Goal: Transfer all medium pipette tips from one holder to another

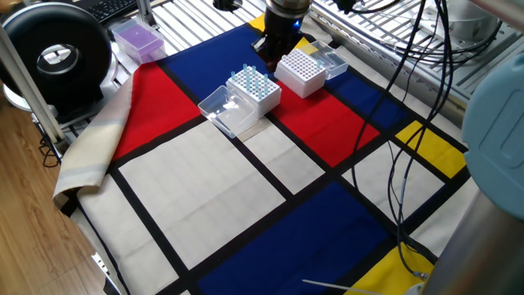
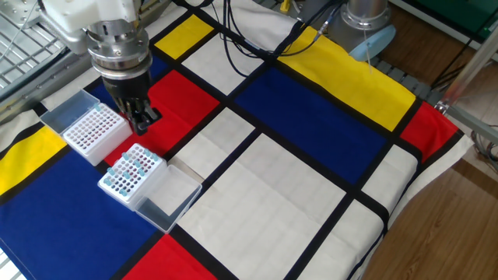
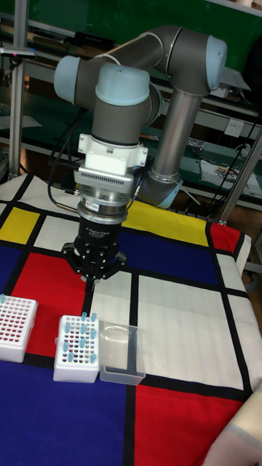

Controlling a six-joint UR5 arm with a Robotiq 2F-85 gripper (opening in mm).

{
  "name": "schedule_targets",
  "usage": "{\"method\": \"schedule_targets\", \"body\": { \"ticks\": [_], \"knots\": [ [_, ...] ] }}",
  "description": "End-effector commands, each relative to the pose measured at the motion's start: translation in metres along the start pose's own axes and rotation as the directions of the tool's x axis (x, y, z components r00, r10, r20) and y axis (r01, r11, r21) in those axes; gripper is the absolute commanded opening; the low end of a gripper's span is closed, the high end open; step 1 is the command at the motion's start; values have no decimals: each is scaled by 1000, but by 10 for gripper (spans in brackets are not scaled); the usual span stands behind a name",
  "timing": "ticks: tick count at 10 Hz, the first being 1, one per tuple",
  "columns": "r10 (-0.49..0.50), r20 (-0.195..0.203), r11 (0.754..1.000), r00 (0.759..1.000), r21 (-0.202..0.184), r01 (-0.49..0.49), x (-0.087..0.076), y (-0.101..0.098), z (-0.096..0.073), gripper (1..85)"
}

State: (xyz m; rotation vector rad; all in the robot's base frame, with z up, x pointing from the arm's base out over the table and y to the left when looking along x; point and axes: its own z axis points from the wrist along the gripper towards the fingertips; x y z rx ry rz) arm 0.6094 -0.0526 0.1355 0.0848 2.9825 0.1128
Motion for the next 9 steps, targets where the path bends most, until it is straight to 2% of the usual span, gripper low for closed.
{"method": "schedule_targets", "body": {
  "ticks": [1, 2, 4, 6, 7, 9],
  "knots": [
    [-130, 9, 991, 992, -27, 130, -1, 7, -1, 90],
    [-137, 3, 991, 991, 6, 137, -1, -2, -1, 227],
    [-77, 24, 997, 997, 20, 76, -6, 4, 4, 243],
    [-77, 24, 997, 997, 20, 76, -8, 9, 12, 260],
    [-86, 24, 996, 996, 19, 85, -8, 10, 14, 303],
    [-74, 44, 997, 996, 13, 74, -12, 14, 22, 270]
  ]
}}
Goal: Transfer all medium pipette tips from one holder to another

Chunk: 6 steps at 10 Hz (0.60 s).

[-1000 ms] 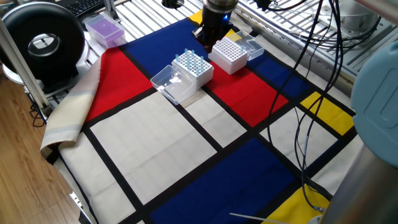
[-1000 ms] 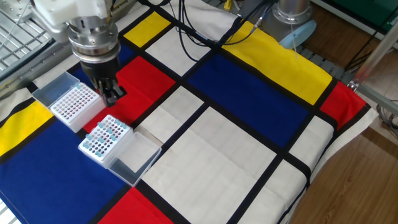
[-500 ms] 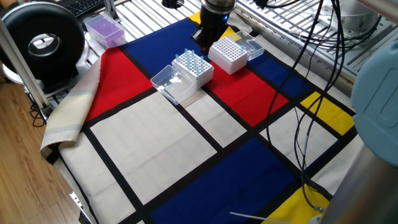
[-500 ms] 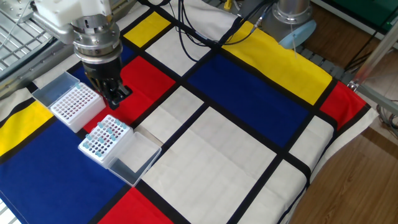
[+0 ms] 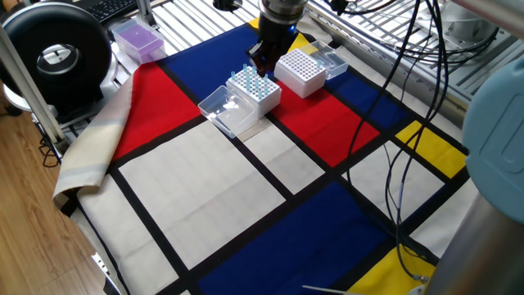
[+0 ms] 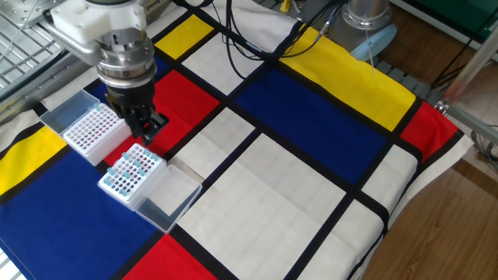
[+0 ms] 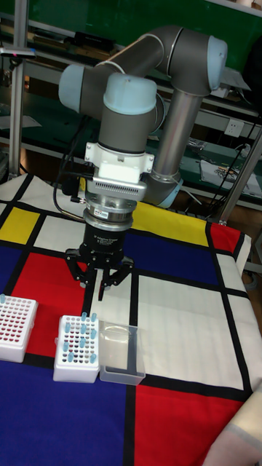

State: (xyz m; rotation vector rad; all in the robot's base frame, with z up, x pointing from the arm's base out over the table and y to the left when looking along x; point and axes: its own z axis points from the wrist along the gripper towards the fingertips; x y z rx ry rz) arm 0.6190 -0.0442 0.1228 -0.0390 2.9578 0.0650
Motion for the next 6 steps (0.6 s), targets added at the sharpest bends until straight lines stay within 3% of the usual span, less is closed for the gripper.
{"method": "schedule_targets", "body": {
  "ticks": [1, 6],
  "knots": [
    [21, 51, 999, 998, -30, -20, -10, 12, 15, 240],
    [14, 70, 999, 997, -53, -10, -11, 18, 24, 230]
  ]
}}
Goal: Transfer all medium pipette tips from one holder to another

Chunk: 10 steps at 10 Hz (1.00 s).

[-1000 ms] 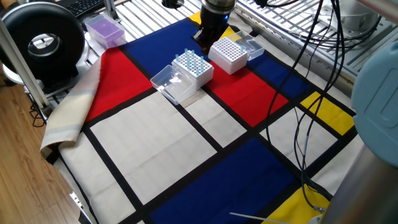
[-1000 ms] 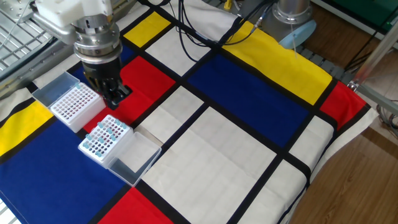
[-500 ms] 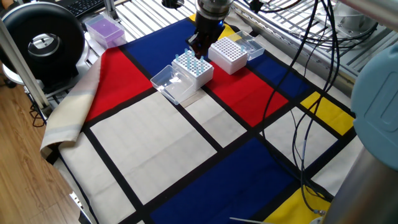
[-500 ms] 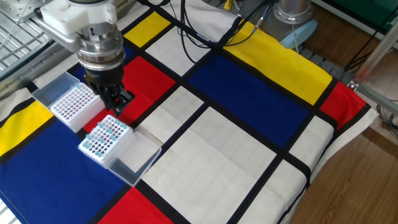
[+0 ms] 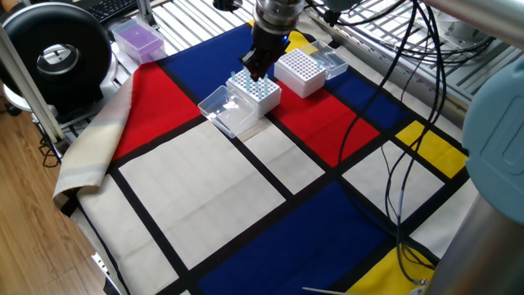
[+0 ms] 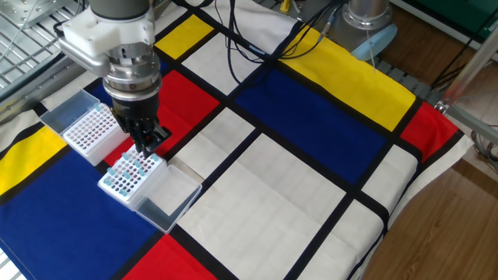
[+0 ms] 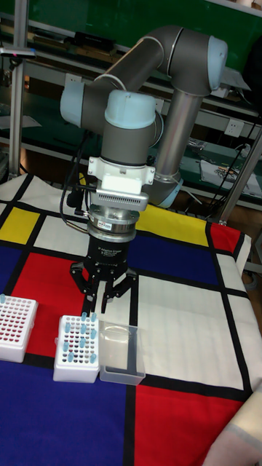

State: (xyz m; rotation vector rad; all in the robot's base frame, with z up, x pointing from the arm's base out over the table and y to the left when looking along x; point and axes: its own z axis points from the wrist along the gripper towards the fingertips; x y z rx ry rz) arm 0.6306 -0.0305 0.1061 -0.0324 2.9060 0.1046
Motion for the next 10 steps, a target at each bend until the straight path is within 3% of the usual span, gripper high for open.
{"method": "schedule_targets", "body": {
  "ticks": [1, 10],
  "knots": [
    [5, 25, 1000, 1000, -30, -5, -1, 6, 8, 230],
    [-20, 50, 997, 999, -72, 23, 12, 4, 16, 213]
  ]
}}
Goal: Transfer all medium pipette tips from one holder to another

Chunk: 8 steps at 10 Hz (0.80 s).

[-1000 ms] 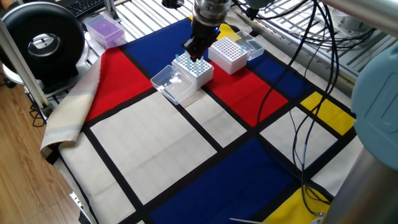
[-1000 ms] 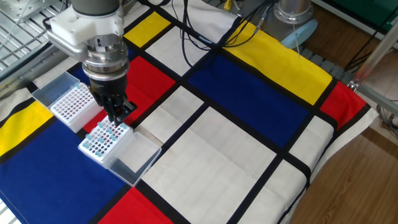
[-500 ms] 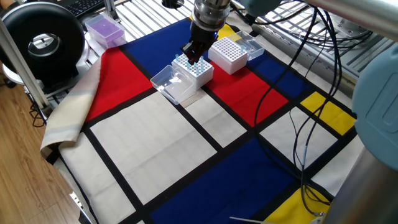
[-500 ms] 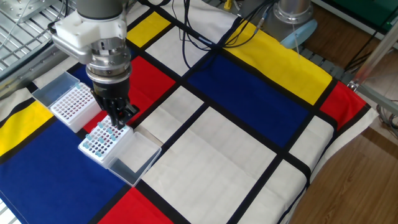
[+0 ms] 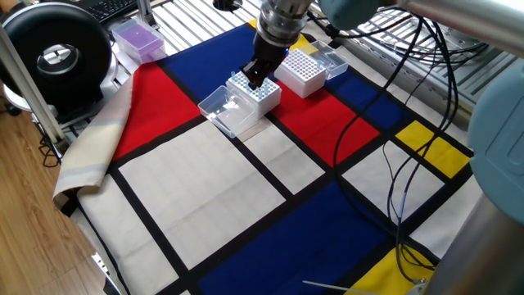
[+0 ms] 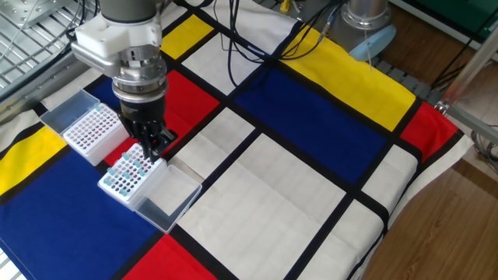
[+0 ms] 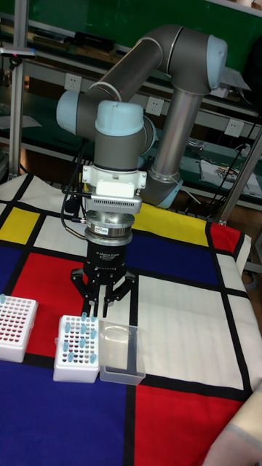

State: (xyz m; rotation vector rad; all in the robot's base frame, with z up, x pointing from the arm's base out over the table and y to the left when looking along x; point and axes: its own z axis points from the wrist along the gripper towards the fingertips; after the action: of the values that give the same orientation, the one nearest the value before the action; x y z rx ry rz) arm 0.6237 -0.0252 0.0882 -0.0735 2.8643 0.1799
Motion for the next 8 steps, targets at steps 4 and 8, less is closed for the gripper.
{"method": "schedule_targets", "body": {
  "ticks": [4, 8],
  "knots": [
    [-26, 18, 999, 1000, -25, 26, 5, -1, 2, 213],
    [-39, -15, 999, 999, 25, 39, 14, -17, 4, 223]
  ]
}}
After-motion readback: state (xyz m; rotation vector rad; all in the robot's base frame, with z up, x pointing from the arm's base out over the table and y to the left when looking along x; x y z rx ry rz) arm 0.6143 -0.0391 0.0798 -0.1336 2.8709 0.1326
